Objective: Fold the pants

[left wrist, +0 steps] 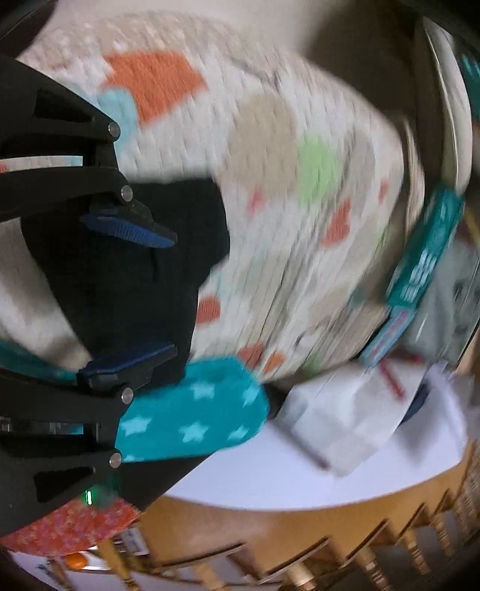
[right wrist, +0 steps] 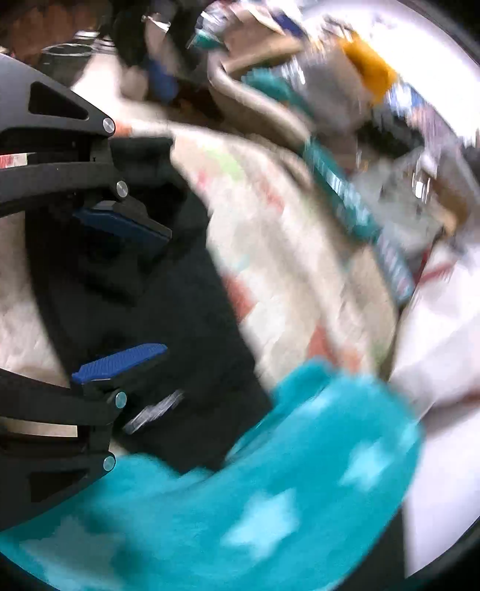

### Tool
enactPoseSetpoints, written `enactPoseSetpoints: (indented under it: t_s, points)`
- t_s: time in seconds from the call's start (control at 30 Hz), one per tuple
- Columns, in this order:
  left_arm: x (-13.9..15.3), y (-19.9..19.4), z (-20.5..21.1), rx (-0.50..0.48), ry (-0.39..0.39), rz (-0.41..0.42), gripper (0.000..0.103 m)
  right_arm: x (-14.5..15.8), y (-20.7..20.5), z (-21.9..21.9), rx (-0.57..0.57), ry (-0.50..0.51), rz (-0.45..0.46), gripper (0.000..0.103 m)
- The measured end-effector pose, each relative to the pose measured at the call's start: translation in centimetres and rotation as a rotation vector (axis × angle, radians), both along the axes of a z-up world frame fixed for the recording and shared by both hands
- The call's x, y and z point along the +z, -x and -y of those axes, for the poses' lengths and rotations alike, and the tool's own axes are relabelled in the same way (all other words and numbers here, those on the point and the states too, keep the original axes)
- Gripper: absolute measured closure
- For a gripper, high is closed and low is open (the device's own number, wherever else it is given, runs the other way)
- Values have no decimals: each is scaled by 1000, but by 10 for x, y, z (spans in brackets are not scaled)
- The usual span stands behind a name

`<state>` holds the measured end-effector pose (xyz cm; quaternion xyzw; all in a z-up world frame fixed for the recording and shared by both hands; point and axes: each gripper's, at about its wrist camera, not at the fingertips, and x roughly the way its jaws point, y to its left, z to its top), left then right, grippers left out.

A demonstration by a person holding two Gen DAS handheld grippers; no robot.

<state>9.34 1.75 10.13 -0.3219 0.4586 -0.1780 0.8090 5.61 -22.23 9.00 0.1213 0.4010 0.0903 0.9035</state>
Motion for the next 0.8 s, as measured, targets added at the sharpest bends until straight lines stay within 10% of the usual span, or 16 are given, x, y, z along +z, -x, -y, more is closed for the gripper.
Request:
enactPoseSetpoints:
  t_s: [0.23, 0.27, 0.3, 0.43, 0.63, 0.7, 0.8]
  points:
    - [-54, 38, -28, 112, 13, -89, 51, -26, -34, -75, 321, 127, -87, 46]
    - [-60, 41, -28, 112, 19, -97, 51, -34, -40, -76, 308, 146, -116, 89]
    - [-64, 44, -27, 108, 23, -103, 51, -41, -42, -70, 263, 162, -140, 98]
    - [-76, 54, -17, 64, 16, -97, 51, -59, -46, -29, 71, 125, -224, 98]
    - [-85, 52, 0, 16, -27, -79, 50, -37, -42, -12, -93, 245, -194, 83]
    - [-89, 51, 3, 5, -28, -77, 50, -21, -46, -24, -34, 218, -152, 42]
    - [-90, 52, 6, -7, -10, -49, 45, -4, -59, -62, 170, 190, -102, 36]
